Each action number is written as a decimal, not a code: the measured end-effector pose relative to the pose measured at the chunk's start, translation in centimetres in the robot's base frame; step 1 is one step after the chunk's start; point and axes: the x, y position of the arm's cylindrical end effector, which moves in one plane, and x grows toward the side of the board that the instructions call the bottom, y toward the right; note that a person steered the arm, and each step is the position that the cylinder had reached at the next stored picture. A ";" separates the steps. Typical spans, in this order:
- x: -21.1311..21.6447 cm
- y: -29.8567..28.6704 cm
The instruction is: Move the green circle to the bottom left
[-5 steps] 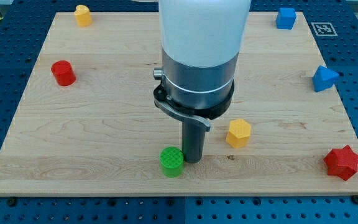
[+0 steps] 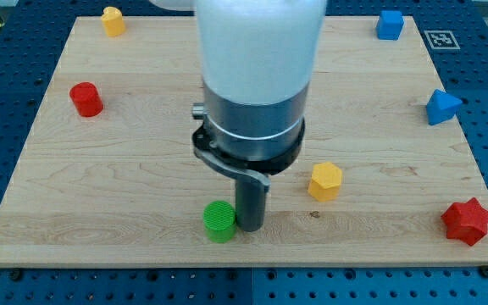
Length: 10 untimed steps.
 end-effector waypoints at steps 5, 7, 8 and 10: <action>2.2 -5.4; 1.3 -8.0; 1.3 -9.3; 2.6 -9.7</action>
